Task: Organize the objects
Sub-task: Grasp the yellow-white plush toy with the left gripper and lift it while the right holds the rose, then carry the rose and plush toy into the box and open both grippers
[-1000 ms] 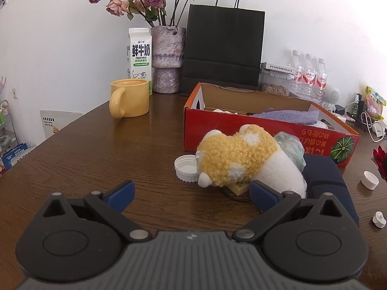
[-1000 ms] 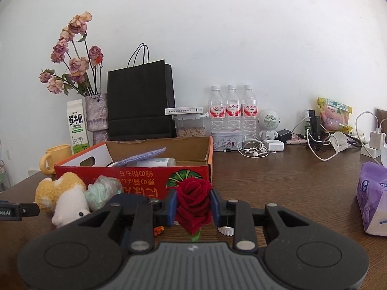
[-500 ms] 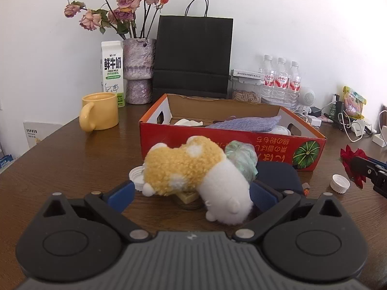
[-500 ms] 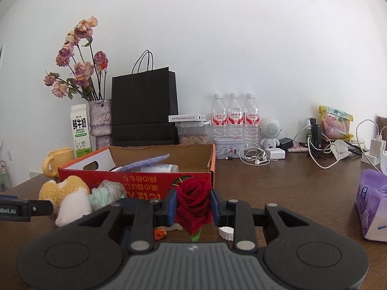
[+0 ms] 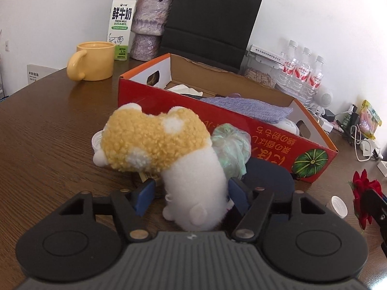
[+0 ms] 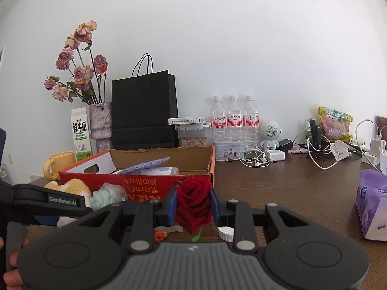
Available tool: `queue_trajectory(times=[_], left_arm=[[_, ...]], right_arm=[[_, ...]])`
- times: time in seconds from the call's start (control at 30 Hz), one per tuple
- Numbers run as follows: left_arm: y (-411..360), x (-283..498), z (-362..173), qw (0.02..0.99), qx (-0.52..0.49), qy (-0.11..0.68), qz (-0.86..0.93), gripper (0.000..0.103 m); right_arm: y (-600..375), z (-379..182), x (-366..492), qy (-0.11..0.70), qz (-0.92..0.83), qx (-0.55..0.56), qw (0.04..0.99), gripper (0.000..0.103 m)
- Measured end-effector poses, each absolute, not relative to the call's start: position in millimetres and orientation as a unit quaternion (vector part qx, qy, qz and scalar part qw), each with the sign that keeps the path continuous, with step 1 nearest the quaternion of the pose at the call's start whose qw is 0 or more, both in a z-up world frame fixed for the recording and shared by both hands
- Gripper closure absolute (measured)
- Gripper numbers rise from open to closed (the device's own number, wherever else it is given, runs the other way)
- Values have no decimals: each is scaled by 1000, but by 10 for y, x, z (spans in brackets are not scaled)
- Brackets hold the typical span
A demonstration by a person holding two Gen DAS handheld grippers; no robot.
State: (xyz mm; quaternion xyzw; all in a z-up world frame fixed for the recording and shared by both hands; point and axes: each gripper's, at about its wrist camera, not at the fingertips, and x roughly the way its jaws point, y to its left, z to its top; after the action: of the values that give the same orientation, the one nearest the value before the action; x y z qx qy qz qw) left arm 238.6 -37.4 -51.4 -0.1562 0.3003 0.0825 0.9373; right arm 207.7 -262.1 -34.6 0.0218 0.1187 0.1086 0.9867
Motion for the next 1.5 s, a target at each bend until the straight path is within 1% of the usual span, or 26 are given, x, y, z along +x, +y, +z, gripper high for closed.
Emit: queue_trajectory(times=[0.1, 0.13, 0.17, 0.27, 0.37, 0.6, 0.9, 1.07, 1.2, 1.5], left_arm=[[-383, 2396, -553, 936, -160, 308, 61, 38], [-384, 2386, -557, 937, -159, 305, 57, 44], [-381, 2379, -556, 937, -160, 305, 54, 45], [-345, 2305, -535, 942, -166, 290, 45, 49], [-316, 2171, -485, 950, -156, 268, 45, 50], [-273, 1825, -360, 970, -101, 216, 36, 50], [-29, 1663, -239, 976, -91, 198, 16, 50], [59, 1695, -159, 978, -85, 189, 10, 50], [70, 1795, -71, 980, -77, 184, -1, 50], [24, 2188, 160, 982, -70, 177, -24, 50]], right_arm=[[-2621, -344, 2075, 119, 108, 22, 987, 75], [-2621, -343, 2077, 119, 108, 23, 987, 75], [-2620, -343, 2080, 119, 107, 23, 987, 75], [-2622, -342, 2081, 119, 108, 23, 987, 75], [-2622, -343, 2081, 119, 108, 23, 987, 75], [-2621, -344, 2081, 119, 107, 22, 987, 75], [-2554, -336, 2006, 103, 108, 4, 989, 75], [-2431, -296, 1954, 90, 123, -2, 988, 75], [-2291, -125, 2007, 72, 145, 8, 987, 75], [-1958, 196, 2489, 43, 150, 22, 988, 75]])
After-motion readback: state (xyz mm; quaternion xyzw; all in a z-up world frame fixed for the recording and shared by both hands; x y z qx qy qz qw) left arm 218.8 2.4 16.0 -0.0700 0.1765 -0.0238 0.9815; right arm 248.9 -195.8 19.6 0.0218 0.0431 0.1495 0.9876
